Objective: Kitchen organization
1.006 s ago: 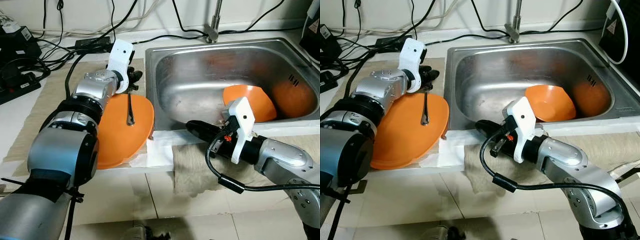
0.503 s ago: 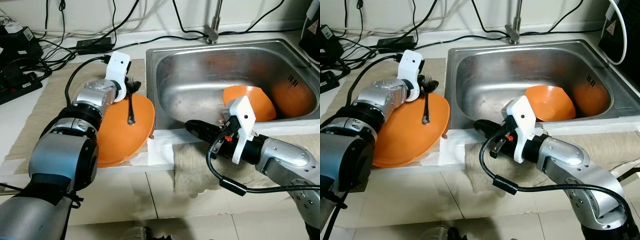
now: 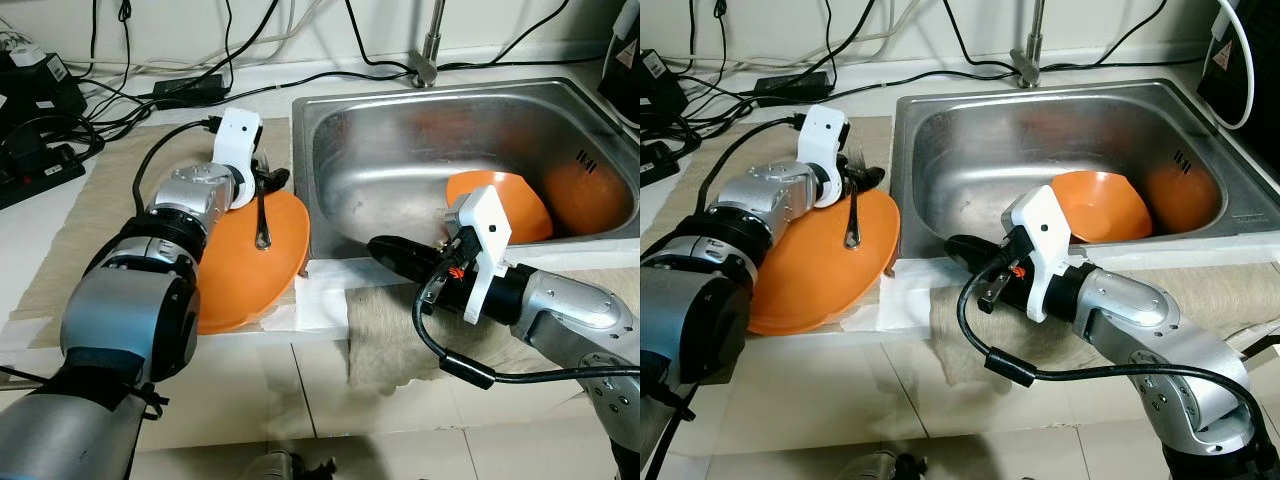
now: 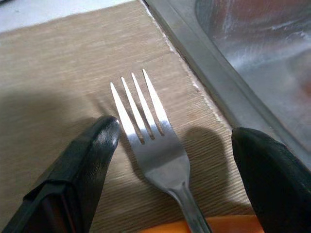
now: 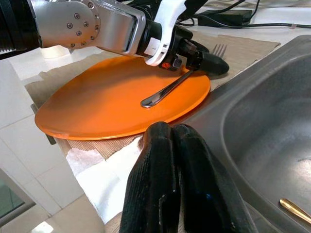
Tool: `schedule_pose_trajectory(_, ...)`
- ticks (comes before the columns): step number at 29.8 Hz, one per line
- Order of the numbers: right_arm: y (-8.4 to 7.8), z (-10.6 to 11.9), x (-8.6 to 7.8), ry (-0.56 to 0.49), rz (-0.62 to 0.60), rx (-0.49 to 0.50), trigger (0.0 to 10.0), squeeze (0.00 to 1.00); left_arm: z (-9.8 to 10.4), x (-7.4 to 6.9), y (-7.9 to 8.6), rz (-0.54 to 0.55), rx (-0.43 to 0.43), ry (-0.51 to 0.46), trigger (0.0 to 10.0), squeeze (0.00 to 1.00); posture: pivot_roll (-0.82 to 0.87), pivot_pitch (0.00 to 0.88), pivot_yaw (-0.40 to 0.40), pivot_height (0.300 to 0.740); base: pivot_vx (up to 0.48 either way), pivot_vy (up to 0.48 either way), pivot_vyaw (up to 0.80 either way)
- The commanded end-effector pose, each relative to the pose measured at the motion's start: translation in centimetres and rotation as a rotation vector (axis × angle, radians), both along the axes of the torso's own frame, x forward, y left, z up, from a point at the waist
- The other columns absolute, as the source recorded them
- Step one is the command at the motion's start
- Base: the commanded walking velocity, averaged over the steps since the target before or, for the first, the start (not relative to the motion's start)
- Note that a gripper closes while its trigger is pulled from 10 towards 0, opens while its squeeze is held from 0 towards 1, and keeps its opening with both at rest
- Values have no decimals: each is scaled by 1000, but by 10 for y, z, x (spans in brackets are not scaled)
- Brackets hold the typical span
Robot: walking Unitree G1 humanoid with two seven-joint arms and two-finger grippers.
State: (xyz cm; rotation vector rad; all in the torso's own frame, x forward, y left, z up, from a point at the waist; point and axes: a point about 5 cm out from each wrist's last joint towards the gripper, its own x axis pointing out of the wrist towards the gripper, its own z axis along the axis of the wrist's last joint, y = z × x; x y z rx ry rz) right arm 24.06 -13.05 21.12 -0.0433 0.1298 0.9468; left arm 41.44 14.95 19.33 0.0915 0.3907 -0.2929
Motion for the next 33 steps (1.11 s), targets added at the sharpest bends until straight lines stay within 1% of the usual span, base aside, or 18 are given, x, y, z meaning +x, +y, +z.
schedule_pose_trajectory(1,2,5,-2,-19,13,-1,10000,0,-10,-3,-1,11,-26,48,10000,0,-75,66,94,740,0,0,0)
schedule_pose_trajectory(5,1,5,-3,-17,10,-2,10000,0,-13,-4,-2,19,-58,72,10000,0,-75,66,94,740,0,0,0)
schedule_pose_trajectory(9,1,5,-4,-16,8,-2,10000,0,-17,-5,-2,14,-52,88,10000,0,-76,68,98,740,0,0,0)
schedule_pose_trajectory(11,1,5,-4,-16,7,-2,10000,0,-21,-7,-1,2,-17,105,10000,0,-75,71,98,740,0,0,0)
schedule_pose_trajectory(12,1,5,-4,-16,7,-2,10000,0,-21,-7,-1,2,-17,105,10000,0,-75,71,98,740,0,0,0)
schedule_pose_trajectory(14,0,4,-3,-15,7,-3,10000,0,-28,-9,4,-19,64,117,10000,0,-71,72,94,740,0,0,0)
schedule_pose_trajectory(15,1,4,-3,-14,7,-3,10000,0,-28,-10,5,-22,64,117,7098,0,-71,72,94,740,0,0,0)
schedule_pose_trajectory(16,1,4,-3,-15,7,-3,10000,0,-28,-10,5,-28,67,115,0,0,-71,72,94,740,0,0,0)
schedule_pose_trajectory(17,1,4,-3,-15,8,-4,10000,0,-28,-10,6,-31,68,114,0,75,-71,72,94,740,0,0,0)
schedule_pose_trajectory(19,1,5,-2,-15,9,-3,10000,0,-28,-10,7,-31,74,110,0,86,-69,71,91,740,0,0,0)
schedule_pose_trajectory(23,1,5,-2,-16,9,-3,10000,0,-27,-9,7,-35,80,108,0,71,-68,71,91,740,0,0,0)
schedule_pose_trajectory(24,1,5,-2,-15,9,-3,10000,0,-28,-10,8,-33,81,106,0,16,-68,71,91,740,0,0,0)
schedule_pose_trajectory(29,1,4,-2,-14,7,-5,10000,0,-27,-9,10,-12,68,87,0,16,-69,72,90,740,0,0,0)
schedule_pose_trajectory(33,1,4,-2,-14,5,-8,10000,0,-19,-6,12,14,34,44,0,16,-71,70,86,740,0,0,0)
